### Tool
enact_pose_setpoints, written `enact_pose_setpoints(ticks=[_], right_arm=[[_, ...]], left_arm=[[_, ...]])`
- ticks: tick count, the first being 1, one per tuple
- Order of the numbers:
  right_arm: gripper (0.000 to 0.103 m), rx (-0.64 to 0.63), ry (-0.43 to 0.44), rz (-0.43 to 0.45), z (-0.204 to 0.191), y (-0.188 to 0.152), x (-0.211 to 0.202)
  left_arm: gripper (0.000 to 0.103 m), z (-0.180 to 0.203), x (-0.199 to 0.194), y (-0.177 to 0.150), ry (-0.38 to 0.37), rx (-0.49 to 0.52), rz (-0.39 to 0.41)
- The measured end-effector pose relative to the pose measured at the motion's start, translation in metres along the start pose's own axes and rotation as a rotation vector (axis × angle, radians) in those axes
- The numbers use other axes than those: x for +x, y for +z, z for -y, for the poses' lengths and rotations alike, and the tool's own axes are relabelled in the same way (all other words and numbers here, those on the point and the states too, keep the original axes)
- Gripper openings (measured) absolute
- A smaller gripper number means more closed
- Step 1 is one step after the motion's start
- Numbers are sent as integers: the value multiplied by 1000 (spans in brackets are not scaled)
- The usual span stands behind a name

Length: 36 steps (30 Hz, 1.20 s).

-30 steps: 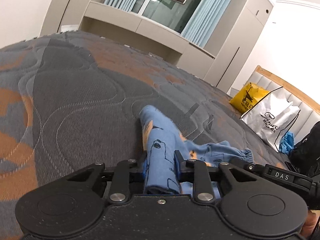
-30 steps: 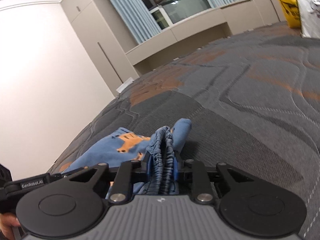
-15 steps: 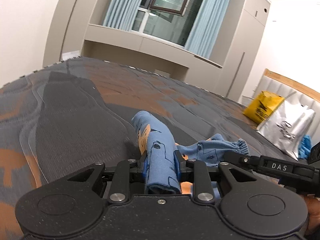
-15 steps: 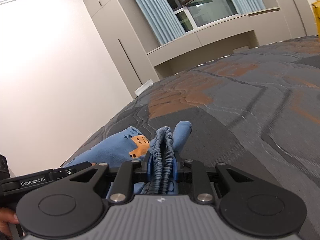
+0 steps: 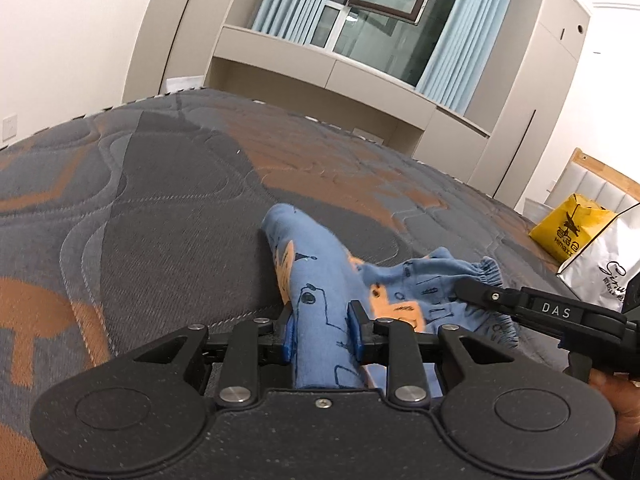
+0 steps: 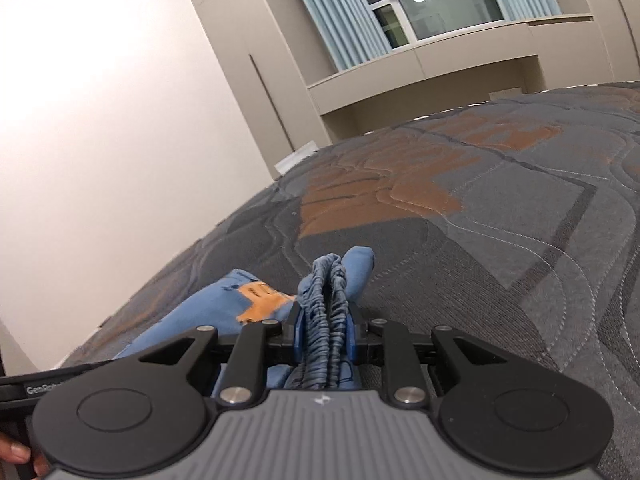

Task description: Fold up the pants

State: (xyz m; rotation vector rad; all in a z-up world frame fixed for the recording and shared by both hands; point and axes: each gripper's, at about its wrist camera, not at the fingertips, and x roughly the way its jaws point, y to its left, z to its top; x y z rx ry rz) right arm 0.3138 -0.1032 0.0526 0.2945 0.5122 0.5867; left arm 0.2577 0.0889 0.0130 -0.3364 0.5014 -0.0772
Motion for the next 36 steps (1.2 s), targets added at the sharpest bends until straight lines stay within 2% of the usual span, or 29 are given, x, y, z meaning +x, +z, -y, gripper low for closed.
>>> enact_pose_setpoints(ticks=[5,10,12,14,18,21,25,36], right_arm=[[29,24,-9,-5,6,-1,0],[39,29,-36,-8,10,-2,1],[51,33,-42,-5,12,-2,0],[60,33,-45,4,12,-2,-1],[85,22,-50,22,11,-4,-6],[96,22,-48,37,10,-4,-12],[103,26,-58,59,9,-5,-24],[103,-28,-75,114,-14,-20,-86]], left_arm=[[33,-4,0,-3,9,-11,-3],[54,-4,-2,-4,34,-10,9],[68,-4,-4,-4,41,-10,16],[78,-3,-4,-2,51,-9,22],[90,-1,-7,-3,68,-7,34],[102,1,-13,-4,91,-10,54],[102,5,-24,-6,110,-15,68],[102,23,-70,-17,145,8,89]])
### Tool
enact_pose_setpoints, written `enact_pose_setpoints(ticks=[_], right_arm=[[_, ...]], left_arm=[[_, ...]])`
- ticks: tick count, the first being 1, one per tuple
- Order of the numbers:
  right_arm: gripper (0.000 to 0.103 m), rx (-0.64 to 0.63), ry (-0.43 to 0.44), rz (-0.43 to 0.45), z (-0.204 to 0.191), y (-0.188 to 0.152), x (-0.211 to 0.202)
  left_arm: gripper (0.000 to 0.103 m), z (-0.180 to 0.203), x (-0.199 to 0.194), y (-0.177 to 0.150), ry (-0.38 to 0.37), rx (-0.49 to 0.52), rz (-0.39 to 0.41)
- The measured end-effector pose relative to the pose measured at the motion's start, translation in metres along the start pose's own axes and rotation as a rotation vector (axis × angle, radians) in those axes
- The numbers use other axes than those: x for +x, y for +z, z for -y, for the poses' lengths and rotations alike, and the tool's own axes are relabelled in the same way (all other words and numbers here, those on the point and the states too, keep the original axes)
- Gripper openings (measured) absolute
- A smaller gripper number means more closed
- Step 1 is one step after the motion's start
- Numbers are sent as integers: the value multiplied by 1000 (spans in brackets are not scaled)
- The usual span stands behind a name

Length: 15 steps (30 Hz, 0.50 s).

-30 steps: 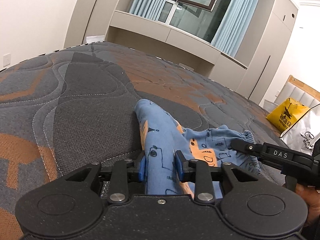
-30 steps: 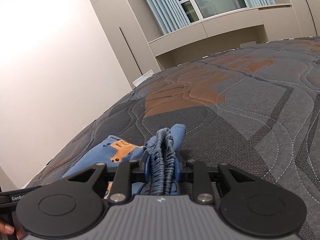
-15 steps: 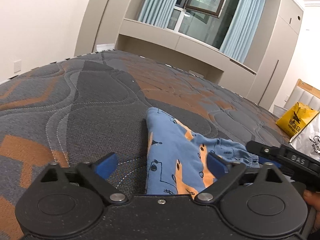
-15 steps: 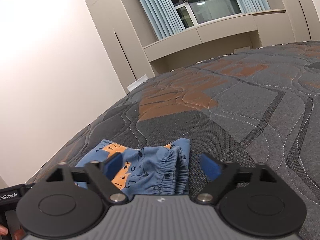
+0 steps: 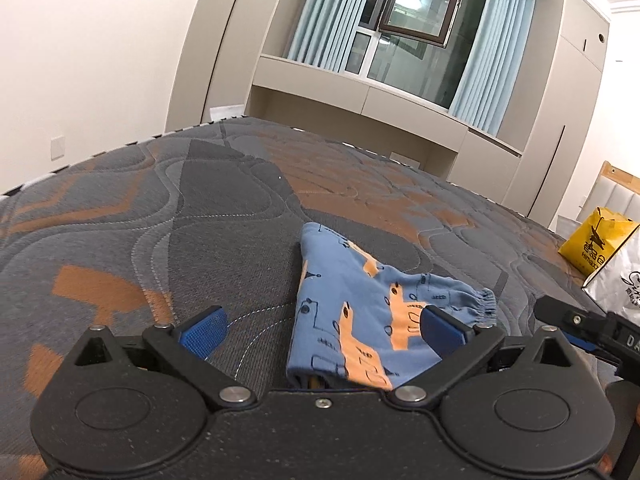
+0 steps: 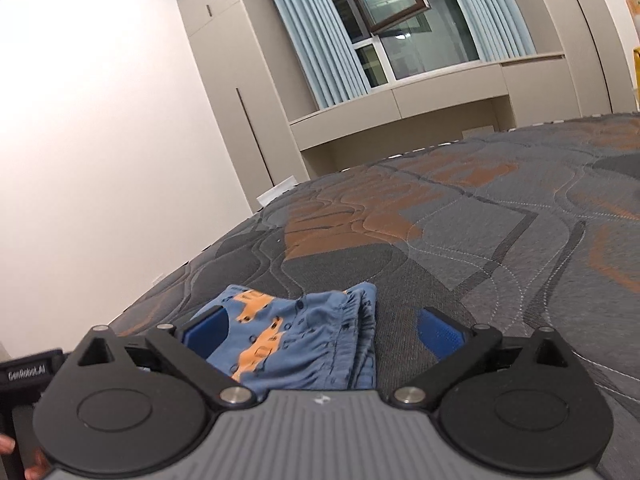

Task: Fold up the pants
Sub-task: 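Open both grippers and pull them back from the folded pants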

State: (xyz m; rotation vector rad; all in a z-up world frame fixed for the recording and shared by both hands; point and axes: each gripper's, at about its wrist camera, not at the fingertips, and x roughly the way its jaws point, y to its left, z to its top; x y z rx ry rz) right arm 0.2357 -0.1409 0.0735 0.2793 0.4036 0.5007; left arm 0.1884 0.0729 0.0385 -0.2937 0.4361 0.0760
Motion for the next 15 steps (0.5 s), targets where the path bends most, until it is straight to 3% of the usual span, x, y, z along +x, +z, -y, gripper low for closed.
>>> enact_pose_setpoints(ticks=[9,15], right_arm=[[103,-68,-20,23,-17,-28,-69],[103,-117,-48,55,-31,-53,-113]], left_arm=[[102,8,-50,-41,-1,109,7],[102,10,-76,-66,2,109,1]])
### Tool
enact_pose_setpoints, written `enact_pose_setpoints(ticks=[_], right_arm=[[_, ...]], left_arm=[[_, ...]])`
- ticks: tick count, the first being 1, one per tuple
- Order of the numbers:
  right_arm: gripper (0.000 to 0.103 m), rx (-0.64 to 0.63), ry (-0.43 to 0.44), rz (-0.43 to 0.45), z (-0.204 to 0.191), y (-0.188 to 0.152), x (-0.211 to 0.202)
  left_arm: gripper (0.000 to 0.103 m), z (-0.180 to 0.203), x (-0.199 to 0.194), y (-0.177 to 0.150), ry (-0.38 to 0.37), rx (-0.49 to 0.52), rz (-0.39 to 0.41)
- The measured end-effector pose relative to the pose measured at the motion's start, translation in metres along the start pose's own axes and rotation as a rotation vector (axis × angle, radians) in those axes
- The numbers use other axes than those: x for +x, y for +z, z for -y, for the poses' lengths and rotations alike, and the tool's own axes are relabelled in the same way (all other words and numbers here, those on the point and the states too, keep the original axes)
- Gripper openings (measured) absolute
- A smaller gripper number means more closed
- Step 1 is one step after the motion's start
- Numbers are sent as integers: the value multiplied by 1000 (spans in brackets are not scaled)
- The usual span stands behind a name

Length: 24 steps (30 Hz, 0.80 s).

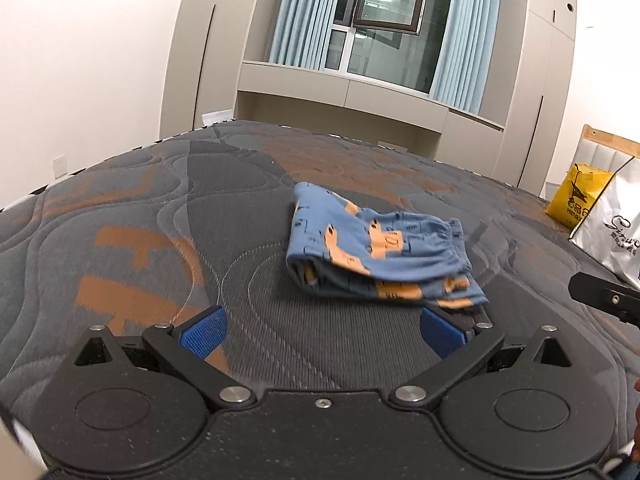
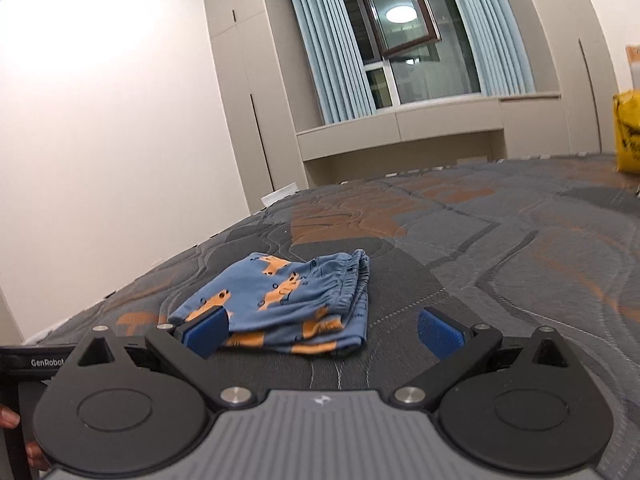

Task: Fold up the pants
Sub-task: 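Open both grippers and pull them back from the folded pants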

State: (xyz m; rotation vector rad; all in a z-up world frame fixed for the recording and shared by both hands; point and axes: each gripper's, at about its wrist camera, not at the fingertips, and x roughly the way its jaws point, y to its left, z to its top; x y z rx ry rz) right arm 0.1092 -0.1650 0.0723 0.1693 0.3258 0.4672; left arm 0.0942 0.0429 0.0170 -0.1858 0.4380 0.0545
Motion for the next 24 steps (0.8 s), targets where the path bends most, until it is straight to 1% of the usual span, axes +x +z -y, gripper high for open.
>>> enact_pose_setpoints(ticks=[6,12,18,24], right_arm=[[103,-54,-39,25,-13,-16,-35],[103,-81,-72,22,-20,-33,-53],[103,-97,-90,-6,-23,-50,-60],[103,-91,-98,-35,-21,-58,-58]], left_arm=[[102,7,-30,-15,21,25,43],[102,10,-48,-28,31,34,75],[102,10,-57,-43,75,61,89],[102,5,-58,-49,79,47,74]])
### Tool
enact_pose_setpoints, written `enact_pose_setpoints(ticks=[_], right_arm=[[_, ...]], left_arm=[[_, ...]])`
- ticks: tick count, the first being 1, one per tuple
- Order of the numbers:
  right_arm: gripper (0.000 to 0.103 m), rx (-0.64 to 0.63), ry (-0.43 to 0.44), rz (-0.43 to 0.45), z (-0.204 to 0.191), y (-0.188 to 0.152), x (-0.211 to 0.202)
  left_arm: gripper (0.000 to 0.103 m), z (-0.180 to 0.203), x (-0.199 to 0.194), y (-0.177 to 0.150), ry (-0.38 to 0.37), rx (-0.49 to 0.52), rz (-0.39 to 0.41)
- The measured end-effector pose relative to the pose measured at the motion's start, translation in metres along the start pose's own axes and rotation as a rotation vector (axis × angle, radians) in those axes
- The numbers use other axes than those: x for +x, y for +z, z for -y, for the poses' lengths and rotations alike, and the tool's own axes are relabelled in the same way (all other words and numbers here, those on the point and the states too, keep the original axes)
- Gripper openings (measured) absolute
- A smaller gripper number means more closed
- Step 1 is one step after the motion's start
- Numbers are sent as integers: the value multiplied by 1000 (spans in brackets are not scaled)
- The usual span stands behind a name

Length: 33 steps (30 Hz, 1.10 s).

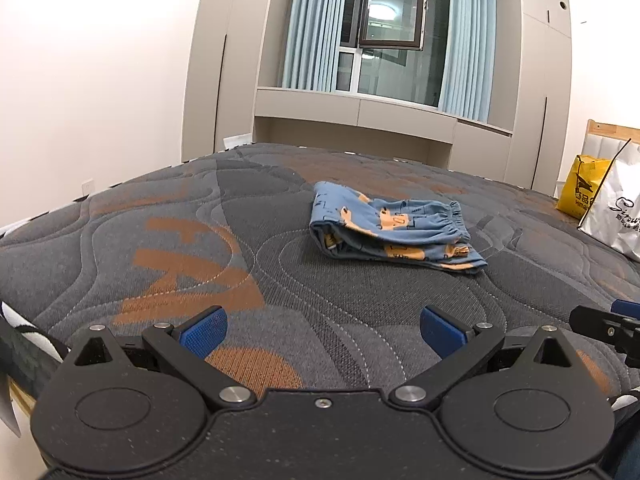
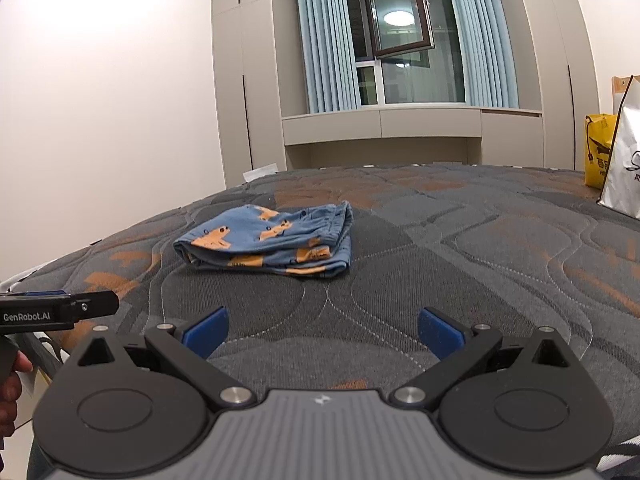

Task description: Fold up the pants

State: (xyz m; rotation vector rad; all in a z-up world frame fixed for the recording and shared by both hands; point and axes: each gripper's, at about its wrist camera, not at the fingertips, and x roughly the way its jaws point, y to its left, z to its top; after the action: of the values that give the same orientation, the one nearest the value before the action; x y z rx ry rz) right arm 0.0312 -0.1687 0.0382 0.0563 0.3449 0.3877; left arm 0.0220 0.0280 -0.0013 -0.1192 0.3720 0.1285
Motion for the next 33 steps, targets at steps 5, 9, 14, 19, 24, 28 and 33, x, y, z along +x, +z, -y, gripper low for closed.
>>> enact_pose_setpoints(ticks=[5,9,14,19,24,28,33], right_arm=[[103,-1,-1,-6,0,-1,2],[103,7,1,-10,2,-2,4],[103,8,0,-12,2,-3,5],[103,10,0,-13,3,-3,5],[103,10,0,-13,3,-3,4],[103,10,0,-13,3,-3,5],[103,11,0,-13,3,-3,4]], left_arm=[[102,-2,3,-2,2,-11,-14],[102,-1,5,-3,2,-18,-17],[102,0,5,-3,1,-19,-16],[102,0,5,-3,1,-20,-18],[102,0,6,-3,1,-26,-20],[102,-2,6,-3,-6,-40,-18],[102,-2,5,-3,-10,-40,-11]])
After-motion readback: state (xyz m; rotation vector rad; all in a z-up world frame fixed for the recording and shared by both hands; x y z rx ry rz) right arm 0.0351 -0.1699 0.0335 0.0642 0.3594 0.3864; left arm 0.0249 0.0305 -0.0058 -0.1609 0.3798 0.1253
